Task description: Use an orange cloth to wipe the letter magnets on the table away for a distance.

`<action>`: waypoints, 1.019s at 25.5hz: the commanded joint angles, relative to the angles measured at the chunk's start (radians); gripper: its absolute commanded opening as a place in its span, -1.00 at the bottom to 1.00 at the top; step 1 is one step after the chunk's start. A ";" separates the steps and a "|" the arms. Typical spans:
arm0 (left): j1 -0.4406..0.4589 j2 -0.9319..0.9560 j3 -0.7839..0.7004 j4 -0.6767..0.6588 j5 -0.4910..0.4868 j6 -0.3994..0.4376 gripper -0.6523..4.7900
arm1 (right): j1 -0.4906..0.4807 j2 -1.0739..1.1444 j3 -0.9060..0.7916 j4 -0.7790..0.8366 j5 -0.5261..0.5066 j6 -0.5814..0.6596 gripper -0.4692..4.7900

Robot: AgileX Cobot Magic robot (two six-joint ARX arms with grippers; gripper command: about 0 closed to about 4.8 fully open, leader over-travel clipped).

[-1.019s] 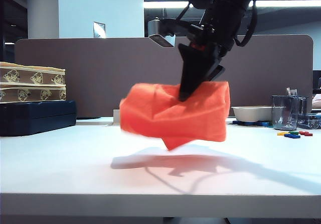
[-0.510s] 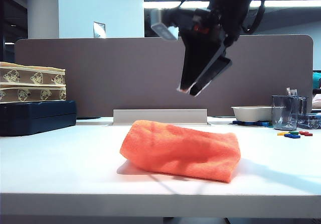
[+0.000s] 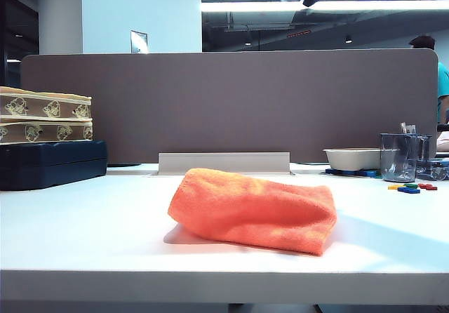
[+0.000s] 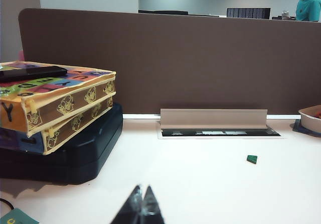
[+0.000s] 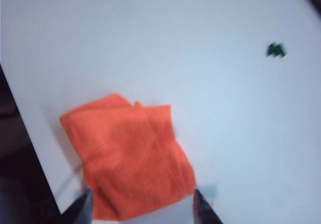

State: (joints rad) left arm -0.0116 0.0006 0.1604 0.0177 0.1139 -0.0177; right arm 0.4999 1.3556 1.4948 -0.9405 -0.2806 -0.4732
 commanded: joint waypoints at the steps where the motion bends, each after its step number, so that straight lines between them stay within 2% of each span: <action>1: 0.000 0.001 0.031 -0.012 0.034 0.010 -0.78 | 0.000 -0.099 0.004 0.039 0.009 0.033 0.10; 6: 0.000 0.001 0.081 -0.044 0.053 0.010 -0.78 | 0.000 -0.274 0.003 0.038 0.150 0.036 0.08; 8: 0.000 0.001 0.083 -0.048 0.062 0.010 -0.78 | 0.000 -0.330 0.003 0.034 0.156 0.051 -0.02; 10: 0.000 0.001 0.083 -0.048 0.065 0.010 -0.78 | 0.000 -0.370 0.003 0.023 0.157 0.071 -0.04; 12: 0.000 0.001 0.083 -0.048 0.065 0.010 -0.78 | 0.000 -0.424 0.003 -0.009 0.180 0.089 -0.04; 16: 0.000 0.001 0.083 -0.047 0.065 0.011 -0.78 | 0.000 -0.508 0.002 -0.082 0.240 0.088 -0.17; 26: 0.000 0.001 0.083 -0.083 0.068 0.010 -0.78 | 0.000 -0.740 -0.040 -0.201 0.441 0.089 -0.18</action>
State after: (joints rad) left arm -0.0116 0.0010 0.2379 -0.0586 0.1730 -0.0124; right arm 0.4999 0.6373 1.4593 -1.1427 0.1310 -0.3893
